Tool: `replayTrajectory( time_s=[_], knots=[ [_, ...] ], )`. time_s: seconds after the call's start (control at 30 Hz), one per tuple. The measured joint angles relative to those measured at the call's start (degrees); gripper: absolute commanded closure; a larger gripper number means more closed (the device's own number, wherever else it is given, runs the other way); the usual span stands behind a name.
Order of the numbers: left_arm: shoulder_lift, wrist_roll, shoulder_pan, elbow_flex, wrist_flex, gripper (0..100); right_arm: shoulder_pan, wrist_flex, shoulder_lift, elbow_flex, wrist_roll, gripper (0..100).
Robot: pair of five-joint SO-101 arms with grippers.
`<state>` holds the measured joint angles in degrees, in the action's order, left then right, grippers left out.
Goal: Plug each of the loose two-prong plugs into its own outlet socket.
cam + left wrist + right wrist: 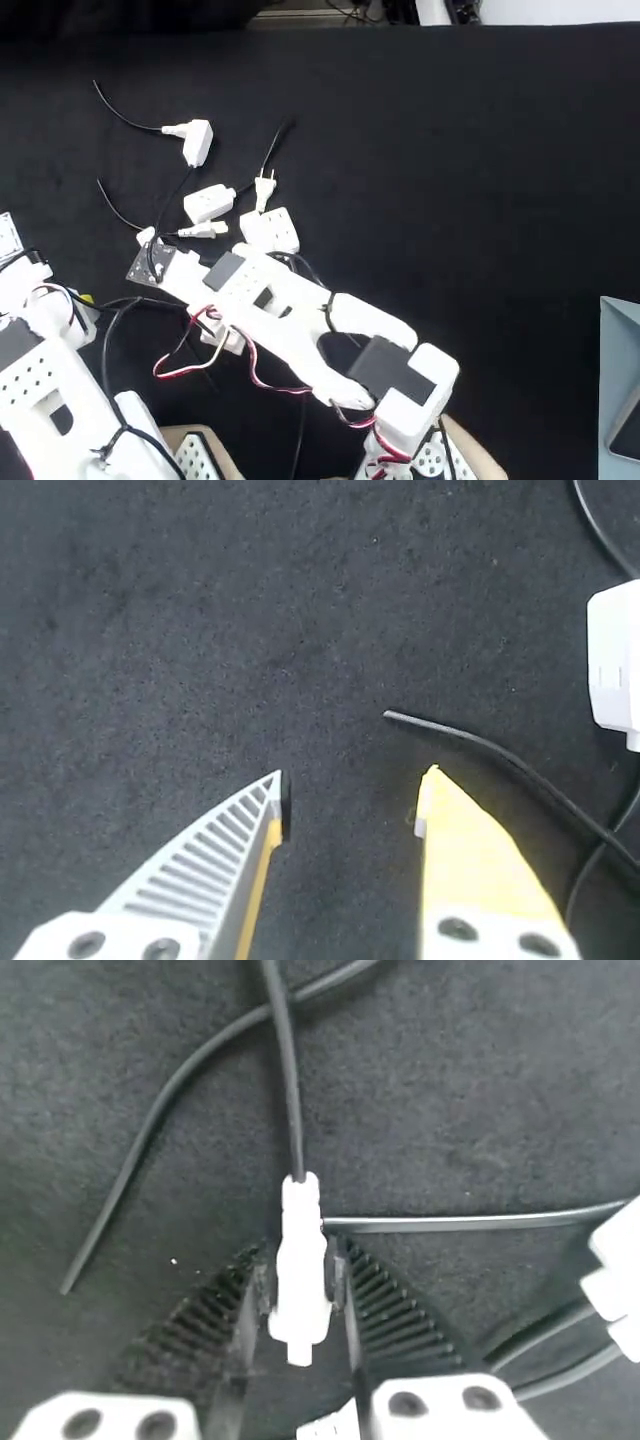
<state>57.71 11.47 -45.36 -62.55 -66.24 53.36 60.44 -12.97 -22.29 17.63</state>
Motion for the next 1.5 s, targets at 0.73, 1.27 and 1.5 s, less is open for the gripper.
replayTrajectory(
  time_s=[0.73,1.27,1.5],
  knots=[
    [0.0,-3.5,0.2,5.2,-1.8,78,-8.4,8.7,20.1,-0.1,-14.1,98.7],
    [0.0,-13.1,29.5,18.2,-8.9,78,-17.0,-1.3,73.8,-30.1,-23.9,98.5],
    [0.0,-19.3,38.7,13.5,2.7,78,-17.1,-8.3,93.2,-43.3,-23.9,98.5]
  ],
)
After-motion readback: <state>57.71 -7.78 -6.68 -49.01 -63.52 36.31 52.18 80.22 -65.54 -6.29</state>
